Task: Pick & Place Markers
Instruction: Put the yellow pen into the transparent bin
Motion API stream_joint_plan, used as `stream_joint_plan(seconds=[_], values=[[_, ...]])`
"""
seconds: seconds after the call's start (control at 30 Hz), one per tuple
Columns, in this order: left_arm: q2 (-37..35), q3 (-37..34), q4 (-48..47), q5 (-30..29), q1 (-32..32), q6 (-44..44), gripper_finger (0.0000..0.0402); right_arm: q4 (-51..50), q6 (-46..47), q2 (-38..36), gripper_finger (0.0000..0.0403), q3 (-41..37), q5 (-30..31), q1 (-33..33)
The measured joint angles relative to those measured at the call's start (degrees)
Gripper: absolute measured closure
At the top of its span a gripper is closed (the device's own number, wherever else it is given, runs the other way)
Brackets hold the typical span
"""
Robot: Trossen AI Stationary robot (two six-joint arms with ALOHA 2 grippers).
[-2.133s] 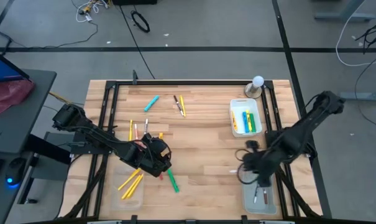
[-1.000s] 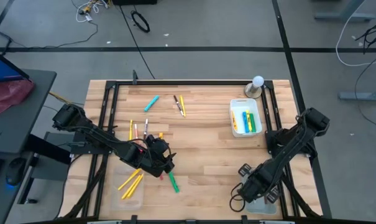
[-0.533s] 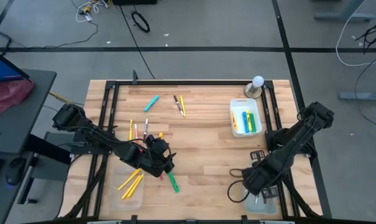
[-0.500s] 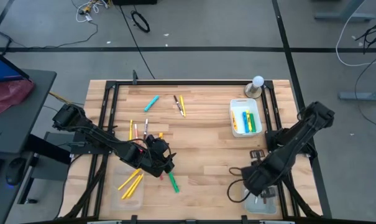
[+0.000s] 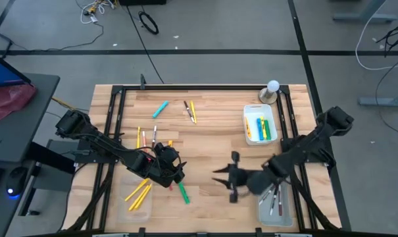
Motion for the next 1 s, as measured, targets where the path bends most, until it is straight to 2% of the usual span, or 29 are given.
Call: stream_joint_plan(seconds=[0.13,0.27,0.37,0.47,0.57,0.77,0.87,1.0], values=[[0.0,0.0,0.2,0.01,0.0,0.01,0.0126,19.84,1.78,1.72,0.0298,-9.27,-7.33,-5.07],[0.0,0.0,0.88,0.01,0.0,0.0,0.0126,31.21,8.39,5.33,0.0298,-15.0,-21.15,-8.8],[0.0,0.0,1.59,0.0,0.0,0.0,0.0126,37.69,10.33,9.67,0.0298,-16.75,-25.77,-10.02],[0.0,0.0,2.33,0.0,0.0,0.0,0.0126,43.29,10.32,14.68,0.0298,-16.57,-26.08,-10.33],[0.0,-0.02,2.72,0.02,0.0,0.0,0.0126,44.57,9.99,19.14,0.0295,-14.9,-25.02,-10.99],[0.0,-0.02,3.36,0.02,0.0,-0.09,0.0126,34.52,11.05,22.91,0.0264,-10.6,-15.29,-12.54],[0.0,-0.02,3.84,0.02,0.0,-0.11,0.0126,30.7,12.1,22.91,0.0245,-9.72,-14.23,-13.08],[0.0,-0.02,5.56,0.01,0.0,-0.1,0.0126,30.57,13.17,22.88,0.0229,-9.64,-14.12,-13.12]])
